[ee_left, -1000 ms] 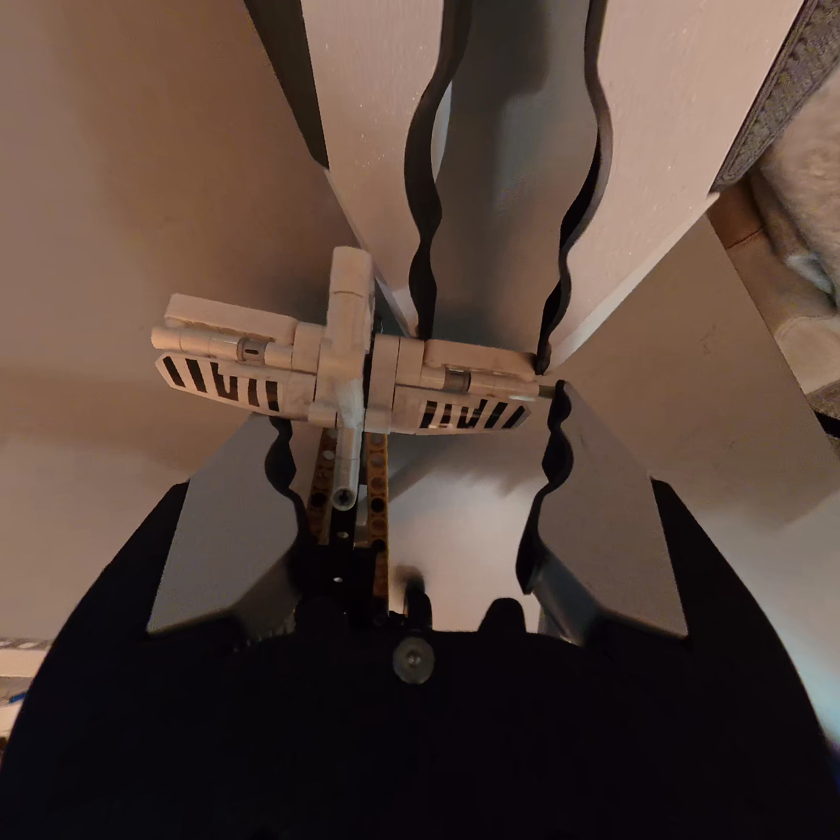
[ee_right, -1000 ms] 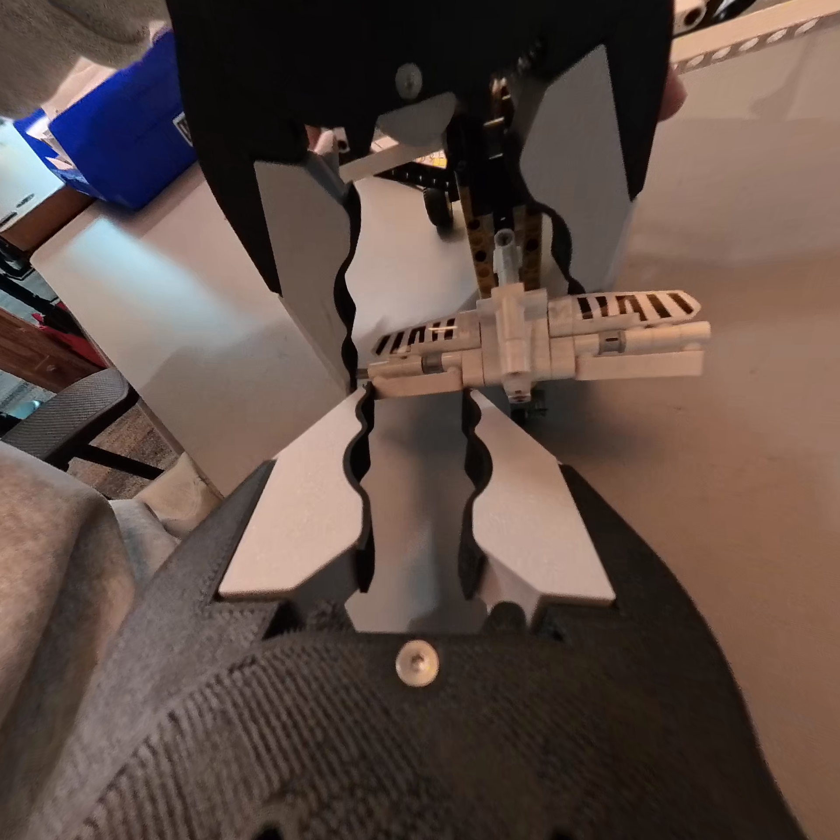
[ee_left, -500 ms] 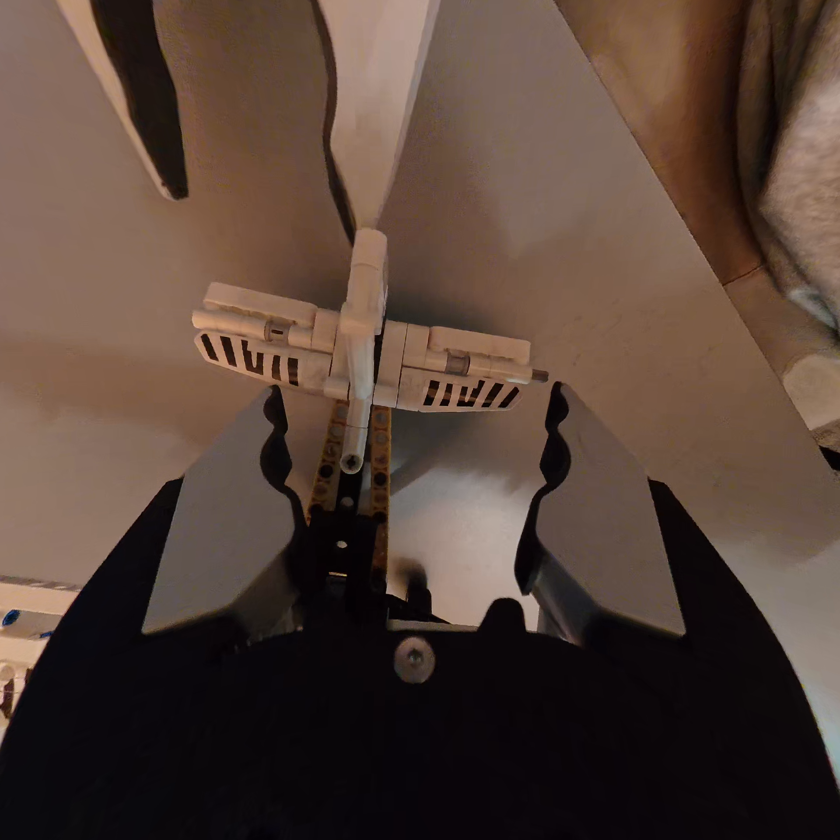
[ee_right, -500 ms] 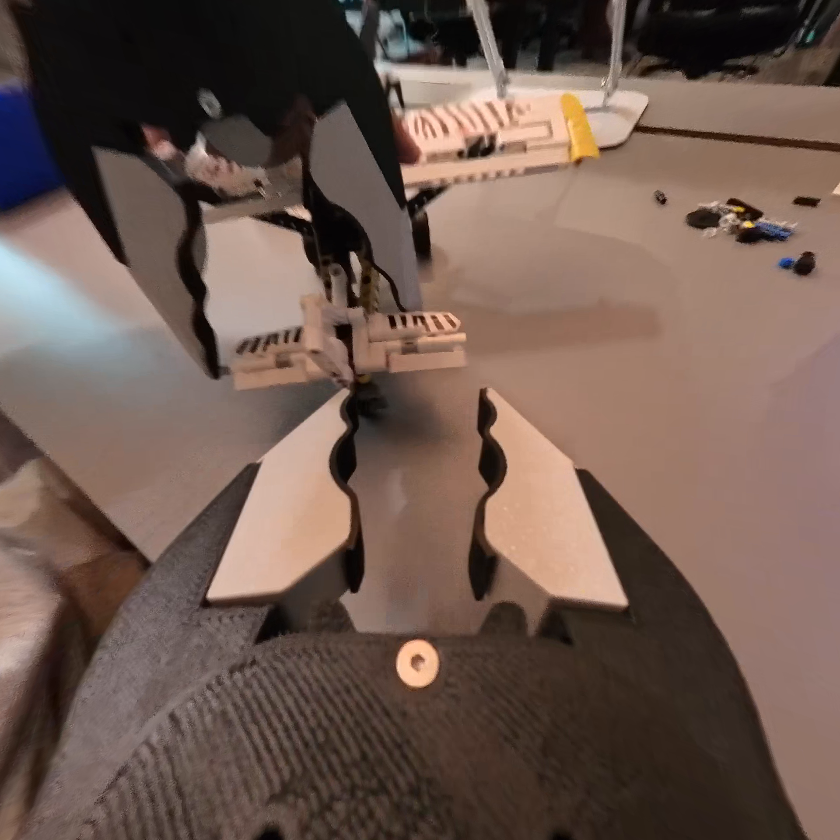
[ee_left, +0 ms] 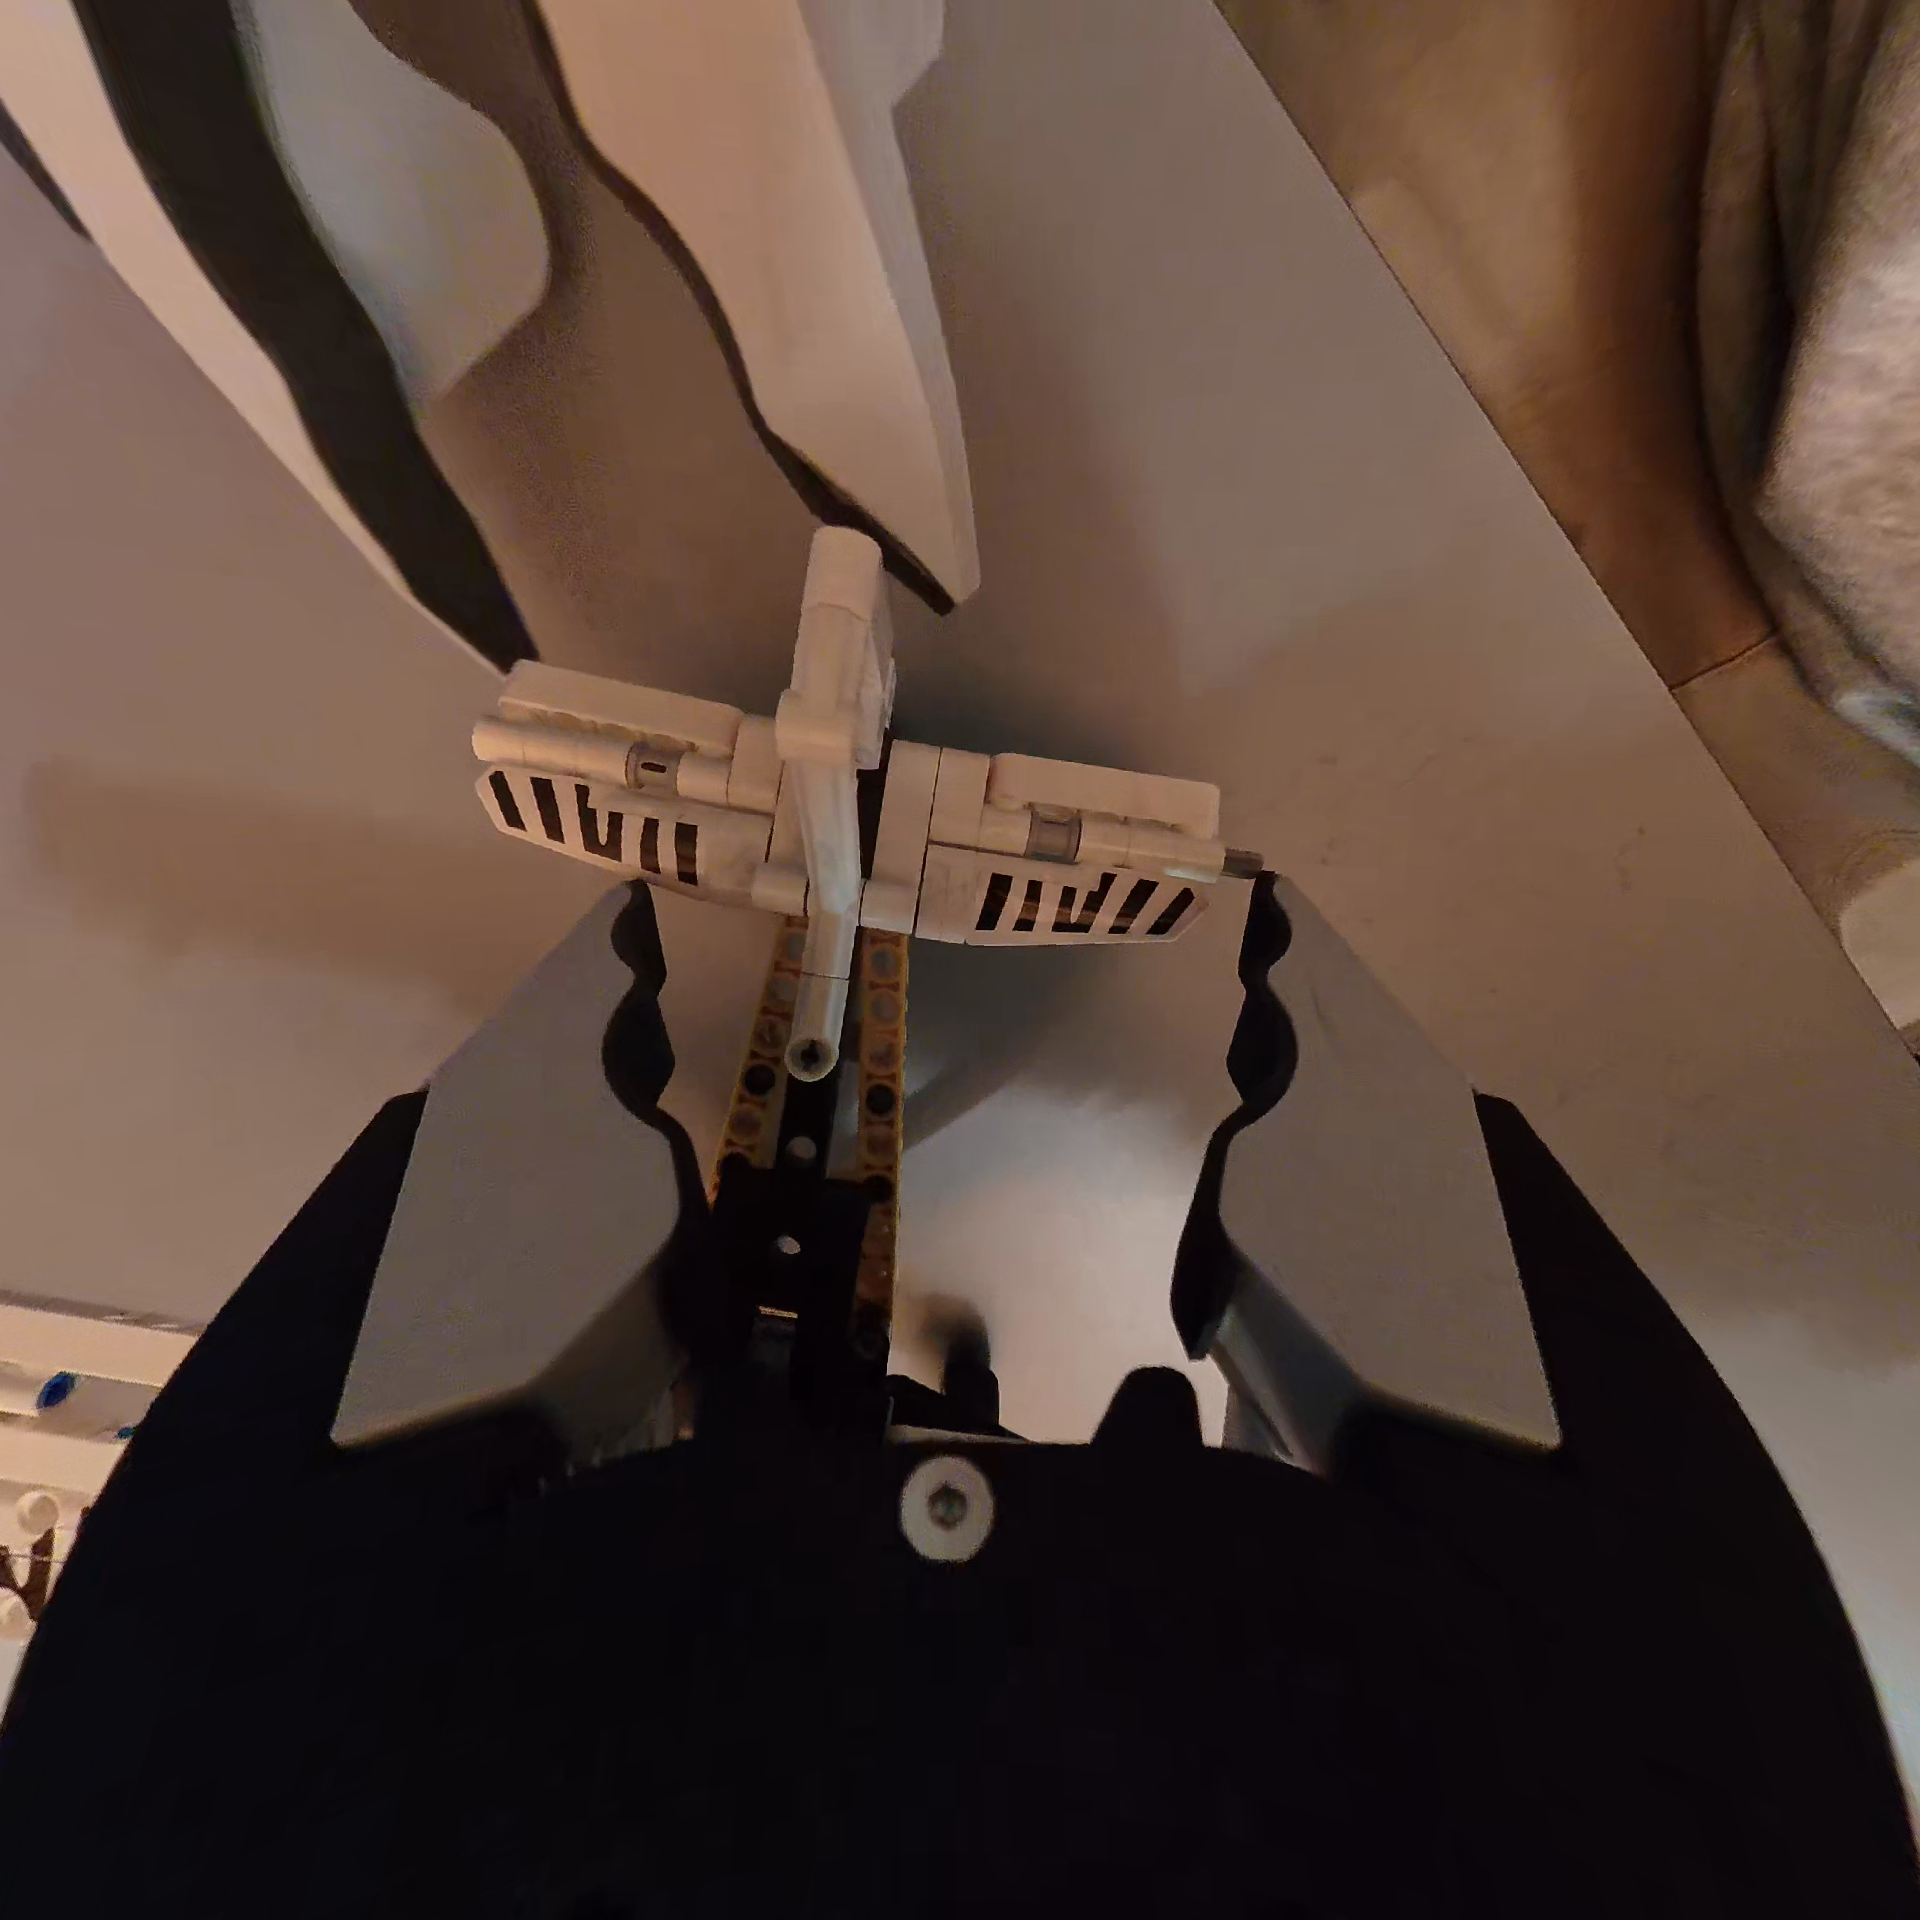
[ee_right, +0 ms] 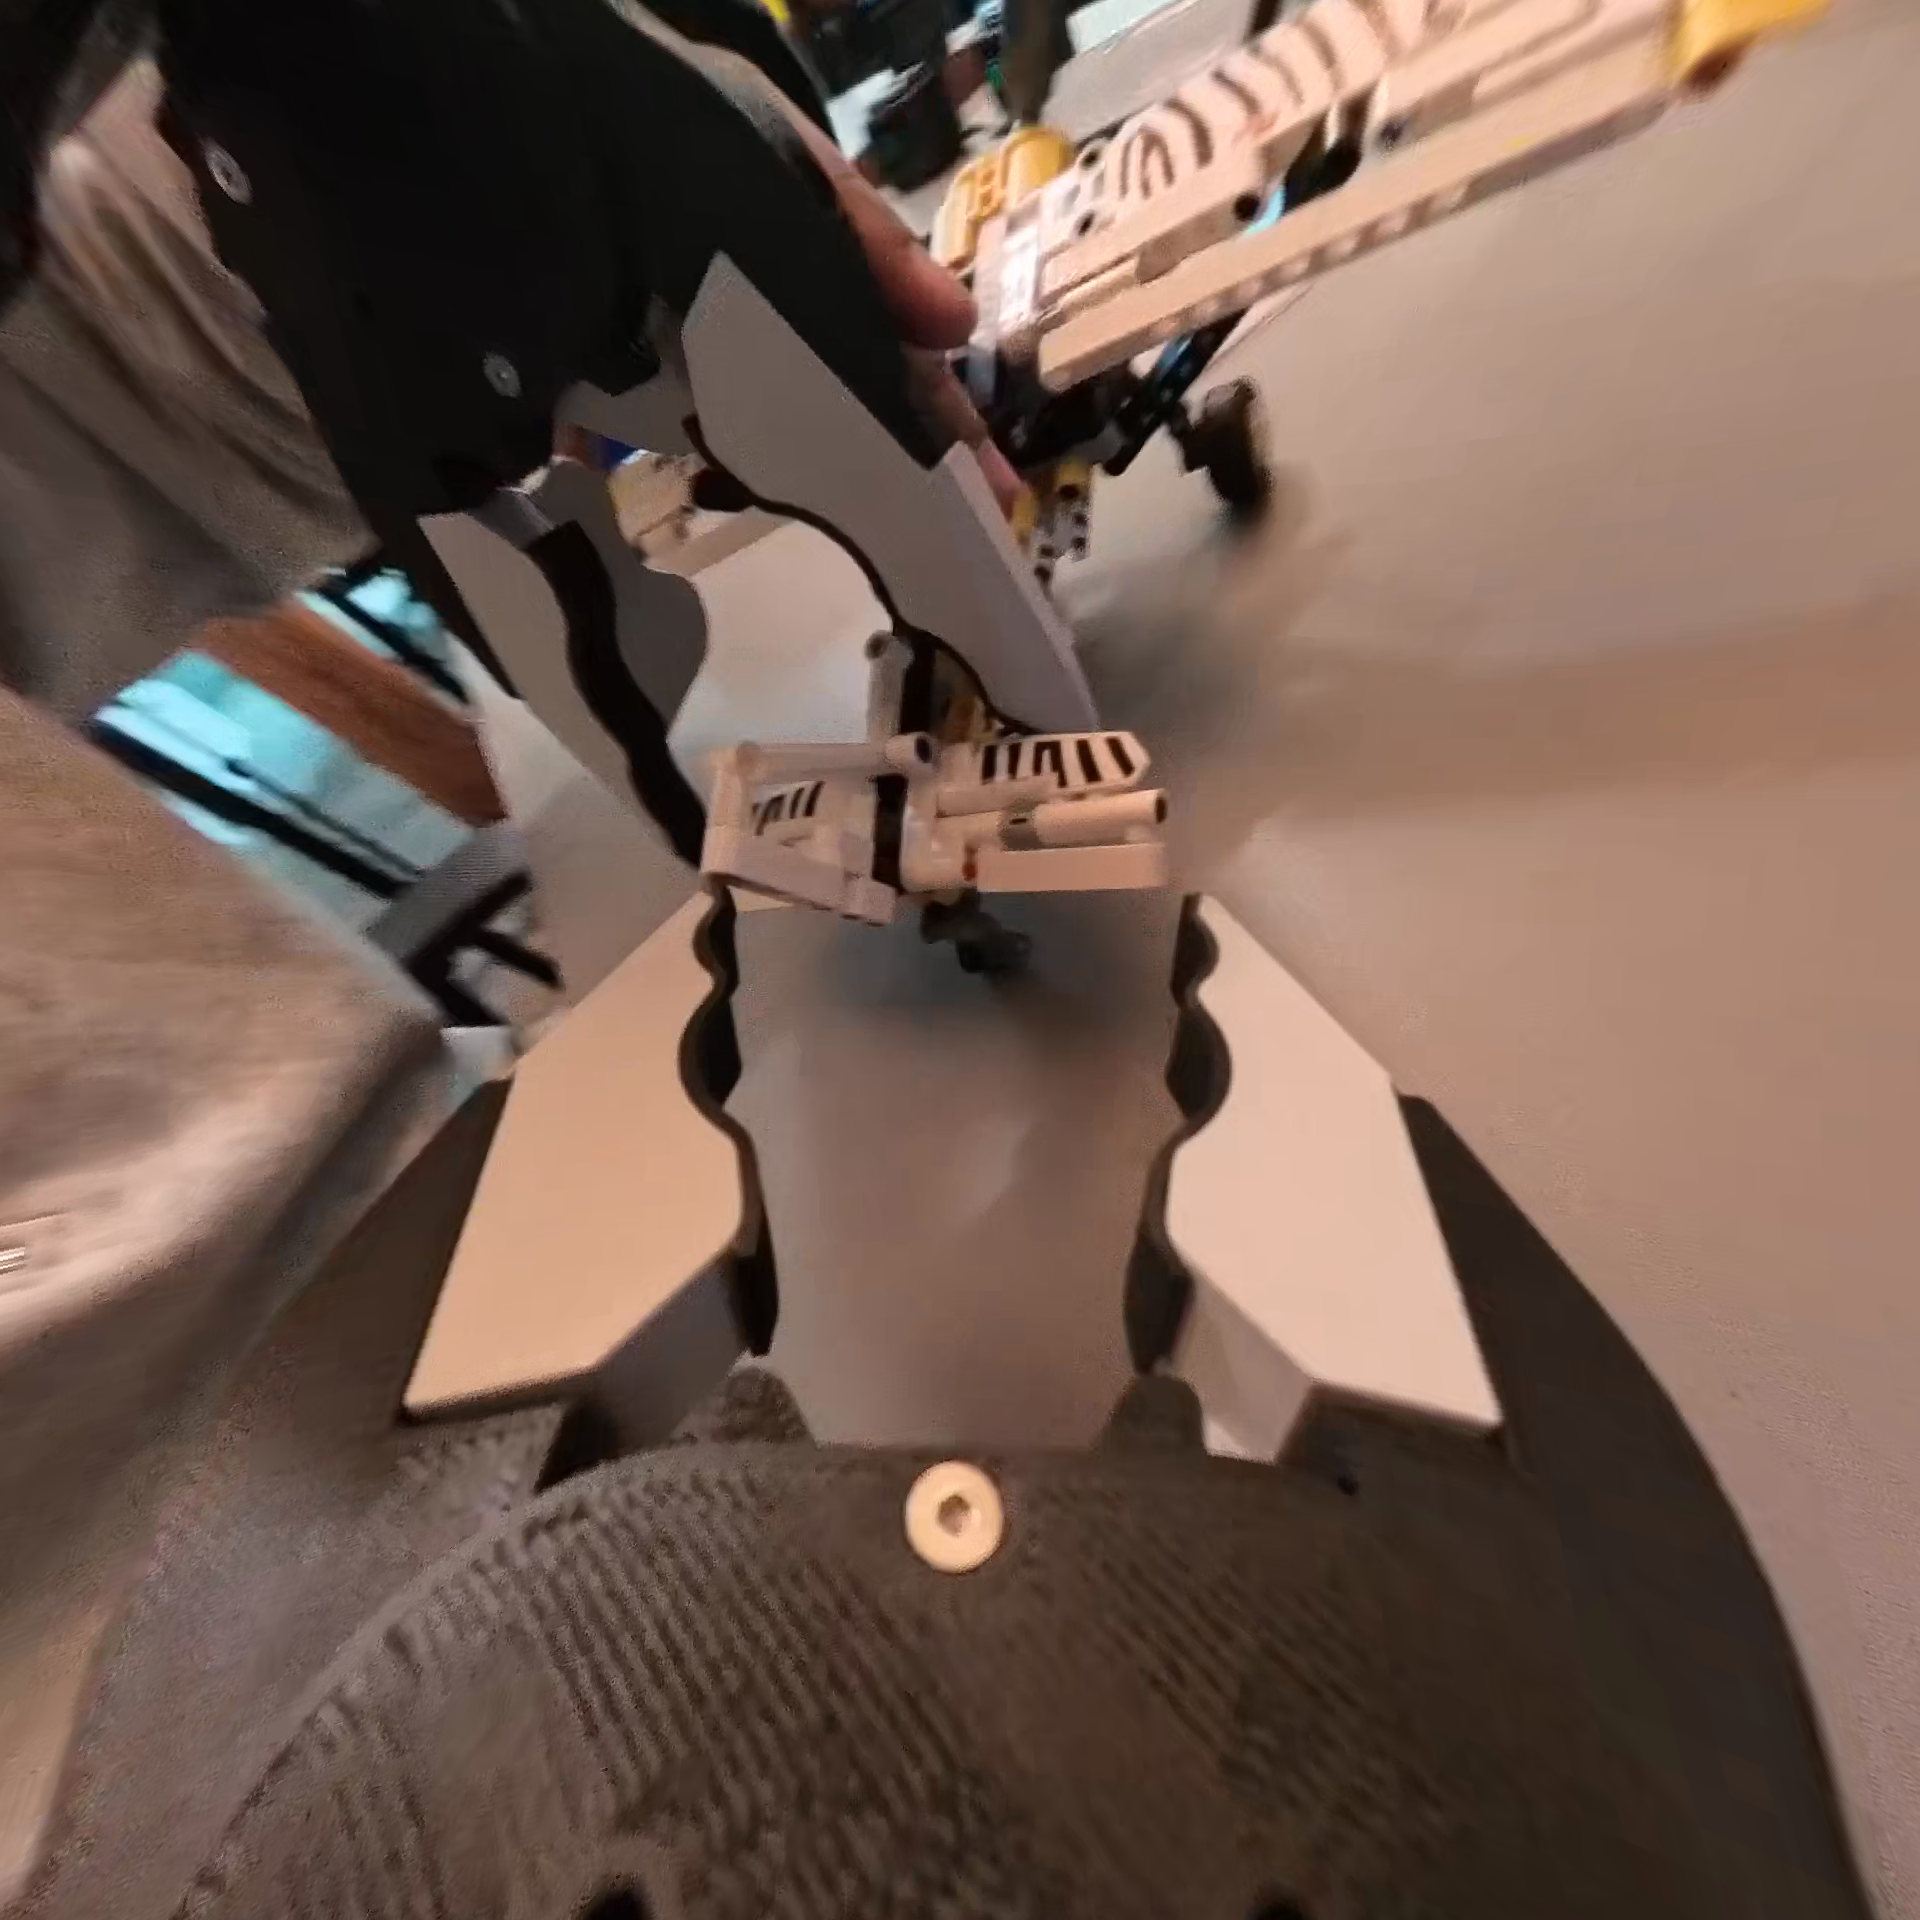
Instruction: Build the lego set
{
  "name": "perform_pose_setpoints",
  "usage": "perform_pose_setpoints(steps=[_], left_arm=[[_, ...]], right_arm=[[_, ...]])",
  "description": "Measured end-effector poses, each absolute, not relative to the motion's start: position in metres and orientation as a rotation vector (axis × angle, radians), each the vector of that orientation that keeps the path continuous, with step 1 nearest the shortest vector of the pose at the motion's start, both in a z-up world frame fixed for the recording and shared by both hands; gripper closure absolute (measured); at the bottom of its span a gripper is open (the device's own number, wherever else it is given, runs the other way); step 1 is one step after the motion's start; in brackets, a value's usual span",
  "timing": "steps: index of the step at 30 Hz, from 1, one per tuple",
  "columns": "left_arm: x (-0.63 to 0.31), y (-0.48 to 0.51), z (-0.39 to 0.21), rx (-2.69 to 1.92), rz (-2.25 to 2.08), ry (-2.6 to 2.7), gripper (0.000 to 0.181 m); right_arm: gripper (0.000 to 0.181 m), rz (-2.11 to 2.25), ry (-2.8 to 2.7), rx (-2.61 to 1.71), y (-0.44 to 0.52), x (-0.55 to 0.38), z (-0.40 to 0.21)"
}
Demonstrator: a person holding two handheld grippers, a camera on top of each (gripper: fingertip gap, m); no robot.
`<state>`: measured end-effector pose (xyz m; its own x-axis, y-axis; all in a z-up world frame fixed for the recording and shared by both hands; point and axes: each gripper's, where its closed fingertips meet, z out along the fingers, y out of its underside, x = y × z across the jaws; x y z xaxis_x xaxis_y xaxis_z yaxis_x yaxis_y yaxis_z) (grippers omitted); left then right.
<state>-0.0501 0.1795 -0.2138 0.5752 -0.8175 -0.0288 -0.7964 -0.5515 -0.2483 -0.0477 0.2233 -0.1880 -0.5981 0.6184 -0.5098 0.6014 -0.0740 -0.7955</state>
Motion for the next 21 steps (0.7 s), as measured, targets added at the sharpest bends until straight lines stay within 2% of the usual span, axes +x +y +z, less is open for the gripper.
perform_pose_setpoints(steps=[4, 11, 13, 15, 19, 21], left_arm=[[-0.052, 0.180, -0.214, -2.566, -0.113, 1.342, 0.071], [-0.054, 0.181, -0.211, -2.547, -0.112, 1.308, 0.076], [-0.055, 0.179, -0.214, -2.553, -0.112, 1.315, 0.077], [-0.056, 0.179, -0.215, -2.548, -0.083, 1.334, 0.076], [-0.054, 0.181, -0.213, -2.545, -0.103, 1.320, 0.076], [-0.054, 0.182, -0.212, -2.539, -0.103, 1.317, 0.076]], right_arm=[[0.118, 2.076, -2.172, -1.447, 0.215, -0.042, -0.181], [0.121, 2.146, -2.053, -1.366, 0.223, -0.041, -0.166], [0.134, 2.268, -1.897, -1.286, 0.231, -0.042, -0.146], [0.148, 2.208, -1.885, -1.346, 0.239, -0.045, -0.152], [0.151, 1.930, -1.869, -1.556, 0.254, -0.061, -0.178], [0.135, 1.810, -1.842, -1.674, 0.262, -0.071, -0.191]])
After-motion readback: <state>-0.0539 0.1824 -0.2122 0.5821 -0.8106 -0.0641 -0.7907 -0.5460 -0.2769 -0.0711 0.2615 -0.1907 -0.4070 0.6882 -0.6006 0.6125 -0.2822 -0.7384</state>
